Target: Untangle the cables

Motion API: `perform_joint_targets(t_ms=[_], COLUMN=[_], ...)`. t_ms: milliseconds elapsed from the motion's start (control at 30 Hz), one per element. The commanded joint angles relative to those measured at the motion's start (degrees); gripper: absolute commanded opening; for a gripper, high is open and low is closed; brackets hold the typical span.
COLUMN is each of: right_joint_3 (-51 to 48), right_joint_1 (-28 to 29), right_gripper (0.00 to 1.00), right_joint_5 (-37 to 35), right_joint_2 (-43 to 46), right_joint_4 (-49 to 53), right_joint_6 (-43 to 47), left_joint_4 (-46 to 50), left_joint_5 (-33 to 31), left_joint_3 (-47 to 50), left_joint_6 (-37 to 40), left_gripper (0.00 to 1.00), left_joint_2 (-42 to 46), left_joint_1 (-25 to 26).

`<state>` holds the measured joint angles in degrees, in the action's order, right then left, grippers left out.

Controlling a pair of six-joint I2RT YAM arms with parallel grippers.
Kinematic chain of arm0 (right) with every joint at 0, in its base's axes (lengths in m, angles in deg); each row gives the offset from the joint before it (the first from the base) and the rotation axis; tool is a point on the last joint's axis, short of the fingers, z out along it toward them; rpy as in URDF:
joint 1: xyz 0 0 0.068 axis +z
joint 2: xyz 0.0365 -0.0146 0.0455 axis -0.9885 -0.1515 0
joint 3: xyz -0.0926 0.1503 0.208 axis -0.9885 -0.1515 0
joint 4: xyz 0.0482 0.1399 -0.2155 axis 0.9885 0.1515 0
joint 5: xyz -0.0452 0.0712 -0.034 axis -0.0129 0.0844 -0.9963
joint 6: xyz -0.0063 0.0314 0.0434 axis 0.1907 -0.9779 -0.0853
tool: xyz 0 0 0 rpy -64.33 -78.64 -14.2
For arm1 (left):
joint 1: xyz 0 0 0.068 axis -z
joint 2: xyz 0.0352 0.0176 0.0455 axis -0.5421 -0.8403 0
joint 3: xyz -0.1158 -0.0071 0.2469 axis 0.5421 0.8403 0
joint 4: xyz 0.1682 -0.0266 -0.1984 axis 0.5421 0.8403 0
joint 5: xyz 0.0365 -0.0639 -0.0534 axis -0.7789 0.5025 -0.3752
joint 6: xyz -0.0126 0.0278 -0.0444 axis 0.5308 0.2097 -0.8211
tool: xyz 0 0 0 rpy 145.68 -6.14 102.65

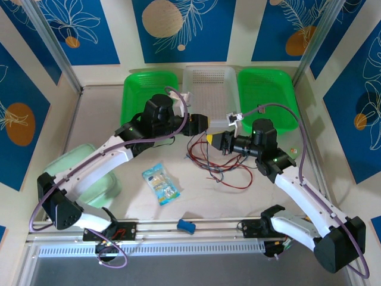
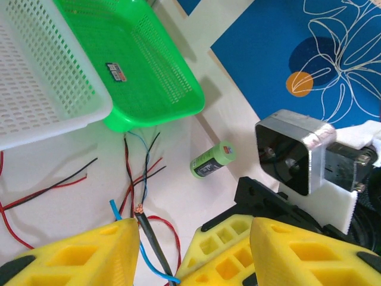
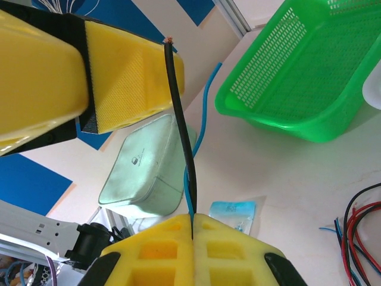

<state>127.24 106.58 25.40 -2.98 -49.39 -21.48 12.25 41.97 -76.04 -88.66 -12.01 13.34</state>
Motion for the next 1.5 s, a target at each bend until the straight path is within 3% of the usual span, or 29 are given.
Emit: perform_joint_targets(t_ms=[0,133,533,633,667,733,833,967,1067,1167,1300,1367,1467], right_joint_3=[2.0,2.0,2.4,2.6,2.7,2.7,0.5,-6.2,-8.3,-6.6,-4.4,-2.3,3.2], right_joint_1=[0.4,0.6,0.7,0.8,0.8,0.7,0.9,1.6,2.1,2.1,1.2,-1.2,-9.5], right_gripper=[0.00,0.00,0.00,0.00,0.04,0.24,0.42,0.47,0.42,0.32,0.32,0.35,0.36], right_joint_5=[-0.4,-0.5,-0.3,-0.4,-0.7,-1.7,-4.6,-6.7,-8.7,-5.6,-2.4,1.7,17.0], right_joint_2=[0.2,0.1,-0.1,0.0,0.1,1.0,4.4,11.2,14.6,14.2,12.6,11.2,6.4], right_joint_4=[0.6,0.6,1.2,2.0,2.7,3.9,2.4,-6.3,-8.4,-4.4,-1.3,-0.1,2.6], right_joint_6=[1.0,1.1,2.4,3.1,3.5,5.0,8.4,16.7,23.3,32.2,37.2,33.9,24.8], left_joint_4=[0.7,0.1,-2.4,-2.5,-2.4,-1.7,-0.8,-0.8,-0.1,-0.1,0.3,0.6,0.9], left_joint_5=[-0.5,-0.1,2.1,1.7,1.6,1.1,0.1,0.3,0.0,0.0,0.3,0.7,1.4], left_joint_3=[-2.2,-2.0,-1.9,-2.0,-2.1,-2.6,-2.9,-3.2,-3.4,-3.5,-3.9,-4.0,-4.2], left_joint_6=[0.6,0.4,-1.3,-1.0,-1.0,-0.8,-0.8,-1.9,-2.2,-2.3,-2.2,-2.2,-2.3], left_gripper=[0.52,0.52,0.36,0.20,0.12,0.00,0.00,0.00,0.00,0.00,0.00,0.00,0.00], left_joint_2=[-0.3,-0.5,-2.0,-2.0,-1.9,-1.7,-1.3,-1.0,-1.1,-1.0,-1.2,-1.2,-1.1], left_joint_1=[0.5,0.5,0.5,0.5,0.5,0.5,0.5,0.5,0.5,0.5,0.5,0.5,0.4])
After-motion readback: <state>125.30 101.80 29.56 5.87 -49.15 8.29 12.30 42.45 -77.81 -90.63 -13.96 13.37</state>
